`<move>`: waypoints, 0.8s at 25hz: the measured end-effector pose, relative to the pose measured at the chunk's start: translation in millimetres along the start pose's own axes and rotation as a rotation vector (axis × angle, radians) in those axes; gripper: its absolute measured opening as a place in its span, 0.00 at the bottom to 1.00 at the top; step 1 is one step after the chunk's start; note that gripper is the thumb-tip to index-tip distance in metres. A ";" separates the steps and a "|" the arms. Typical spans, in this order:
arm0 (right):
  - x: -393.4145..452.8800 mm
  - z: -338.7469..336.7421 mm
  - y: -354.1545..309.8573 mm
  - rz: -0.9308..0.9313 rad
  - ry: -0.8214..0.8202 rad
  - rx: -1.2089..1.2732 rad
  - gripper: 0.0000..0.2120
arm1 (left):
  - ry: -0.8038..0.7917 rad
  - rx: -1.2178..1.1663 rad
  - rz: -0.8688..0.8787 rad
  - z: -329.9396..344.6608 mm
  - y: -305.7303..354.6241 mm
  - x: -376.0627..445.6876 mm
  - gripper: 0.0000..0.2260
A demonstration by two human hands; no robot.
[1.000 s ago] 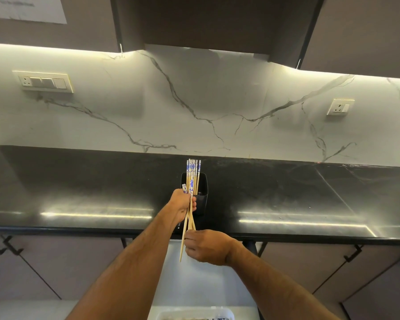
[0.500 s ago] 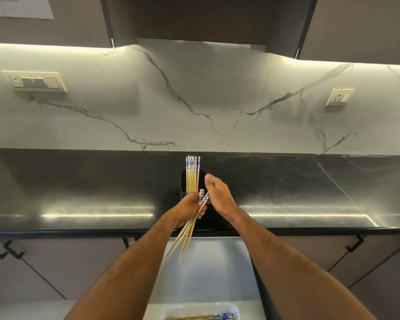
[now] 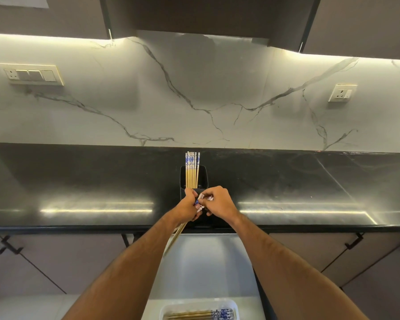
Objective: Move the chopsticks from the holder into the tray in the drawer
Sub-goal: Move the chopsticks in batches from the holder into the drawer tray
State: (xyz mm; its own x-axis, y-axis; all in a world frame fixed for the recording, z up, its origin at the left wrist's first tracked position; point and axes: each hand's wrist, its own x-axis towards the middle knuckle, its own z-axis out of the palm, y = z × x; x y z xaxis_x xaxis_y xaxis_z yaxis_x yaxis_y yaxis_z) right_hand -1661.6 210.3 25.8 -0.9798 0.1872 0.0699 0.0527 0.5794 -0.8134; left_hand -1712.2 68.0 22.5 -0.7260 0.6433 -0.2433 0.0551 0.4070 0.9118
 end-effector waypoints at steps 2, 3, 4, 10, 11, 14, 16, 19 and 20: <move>-0.7 -2.4 0.5 -0.021 -0.005 -0.010 0.11 | -0.053 0.091 0.013 -1.3 -0.7 -0.3 0.12; -0.9 -2.7 1.4 -0.024 -0.014 -0.023 0.11 | -0.081 0.120 0.015 -1.4 -1.1 -0.7 0.13; -1.4 -2.7 2.8 -0.016 -0.022 -0.026 0.09 | -0.106 0.146 0.014 -1.6 -2.9 -1.2 0.13; -5.9 -10.7 18.6 0.133 0.013 0.006 0.04 | -0.243 0.257 -0.218 -13.4 -19.7 -5.2 0.08; -6.5 -10.6 20.5 0.165 0.004 0.042 0.04 | -0.253 0.271 -0.225 -14.2 -21.1 -5.7 0.09; -7.0 -8.1 18.2 0.299 0.057 0.229 0.15 | -0.267 0.355 -0.213 -7.1 -16.3 -8.6 0.08; -8.6 -5.3 14.3 0.386 0.075 0.304 0.23 | -0.295 0.427 -0.199 0.8 -10.0 -10.4 0.10; -14.0 1.7 14.5 0.448 0.006 0.360 0.29 | -0.317 0.492 -0.202 8.7 -6.5 -10.5 0.13; -15.9 4.2 15.8 0.442 -0.013 0.360 0.30 | -0.321 0.510 -0.201 9.9 -6.2 -11.1 0.13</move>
State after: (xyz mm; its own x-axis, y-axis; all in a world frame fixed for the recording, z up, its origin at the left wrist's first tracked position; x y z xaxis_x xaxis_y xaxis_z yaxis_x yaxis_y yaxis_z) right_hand -1646.0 213.2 9.4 -0.8819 0.3392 -0.3275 0.3918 0.1408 -0.9092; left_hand -1697.8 64.8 16.3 -0.5190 0.6524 -0.5522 0.3161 0.7468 0.5852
